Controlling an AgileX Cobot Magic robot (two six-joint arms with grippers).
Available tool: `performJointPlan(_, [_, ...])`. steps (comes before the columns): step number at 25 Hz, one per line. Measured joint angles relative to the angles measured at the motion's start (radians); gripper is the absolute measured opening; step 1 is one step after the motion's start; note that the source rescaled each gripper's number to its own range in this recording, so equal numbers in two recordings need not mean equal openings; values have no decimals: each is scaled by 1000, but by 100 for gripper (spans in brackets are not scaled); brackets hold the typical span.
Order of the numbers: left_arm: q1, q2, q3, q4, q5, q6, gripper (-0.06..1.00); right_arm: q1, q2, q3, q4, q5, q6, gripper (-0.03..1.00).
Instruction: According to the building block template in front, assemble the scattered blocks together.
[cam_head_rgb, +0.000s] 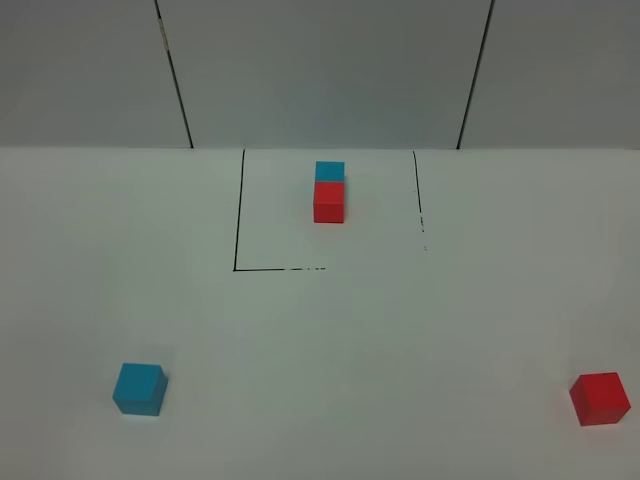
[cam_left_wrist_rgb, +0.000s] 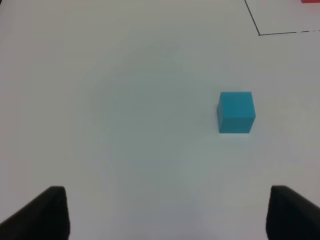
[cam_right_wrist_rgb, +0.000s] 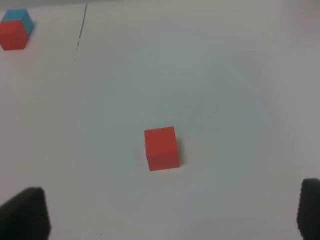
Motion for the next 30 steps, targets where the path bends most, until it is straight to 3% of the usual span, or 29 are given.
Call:
performJointPlan(24, [0,9,-7,12,-10,-1,68,0,0,0,0,0,0,100])
performJointPlan(30, [0,246,-116,20,-12,-21,68,0,0,0,0,0,0,100])
